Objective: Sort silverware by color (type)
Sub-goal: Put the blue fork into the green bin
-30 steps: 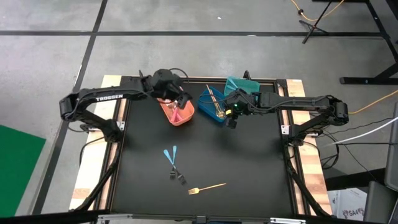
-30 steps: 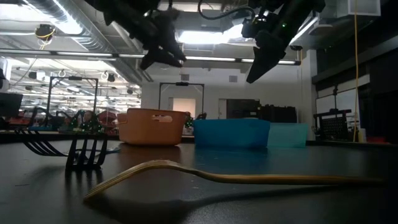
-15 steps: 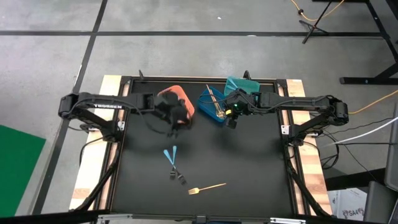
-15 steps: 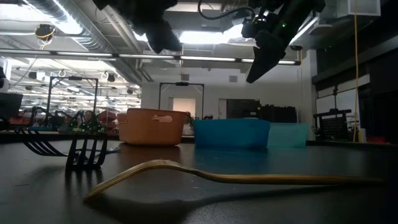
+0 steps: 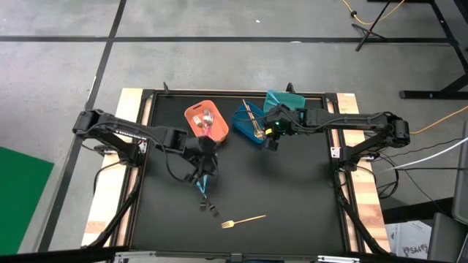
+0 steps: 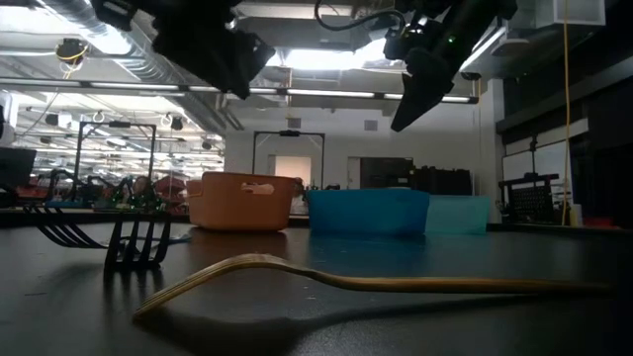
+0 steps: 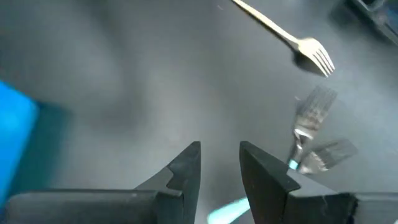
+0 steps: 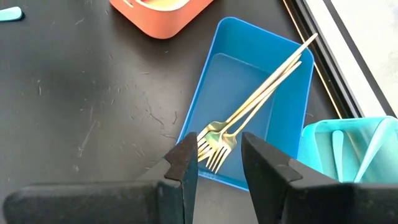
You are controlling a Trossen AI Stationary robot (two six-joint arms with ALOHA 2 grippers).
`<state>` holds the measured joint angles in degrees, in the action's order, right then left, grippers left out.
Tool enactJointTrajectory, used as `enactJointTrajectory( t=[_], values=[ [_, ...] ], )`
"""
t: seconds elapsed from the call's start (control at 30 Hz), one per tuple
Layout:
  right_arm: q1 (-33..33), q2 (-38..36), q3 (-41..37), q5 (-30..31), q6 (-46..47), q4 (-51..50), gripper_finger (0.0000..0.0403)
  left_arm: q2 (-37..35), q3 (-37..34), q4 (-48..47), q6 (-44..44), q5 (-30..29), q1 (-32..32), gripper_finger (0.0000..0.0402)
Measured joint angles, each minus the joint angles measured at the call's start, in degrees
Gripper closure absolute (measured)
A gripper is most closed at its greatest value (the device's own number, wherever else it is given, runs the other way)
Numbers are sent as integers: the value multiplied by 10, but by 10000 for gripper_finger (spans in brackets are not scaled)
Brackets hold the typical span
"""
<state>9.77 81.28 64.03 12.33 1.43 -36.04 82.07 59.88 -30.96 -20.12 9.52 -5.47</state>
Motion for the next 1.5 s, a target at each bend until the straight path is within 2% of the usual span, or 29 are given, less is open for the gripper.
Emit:
enactJointTrajectory(
  t=[0.37, 0.6, 0.9, 1.1, 1.5],
  values=[
    [0, 0, 0, 0, 0, 0, 292, 77, 0, -27, -3, 4, -76, 298],
    [0, 0, 0, 0, 0, 0, 292, 130, 0, -35, -91, -3, -104, 298],
    [0, 0, 0, 0, 0, 0, 292, 179, 0, -45, -190, -53, -107, 298],
    [0, 0, 0, 0, 0, 0, 292, 191, 0, -62, -222, -75, -106, 298],
    [0, 0, 0, 0, 0, 0, 292, 204, 0, -69, -227, -85, -103, 298]
  ],
)
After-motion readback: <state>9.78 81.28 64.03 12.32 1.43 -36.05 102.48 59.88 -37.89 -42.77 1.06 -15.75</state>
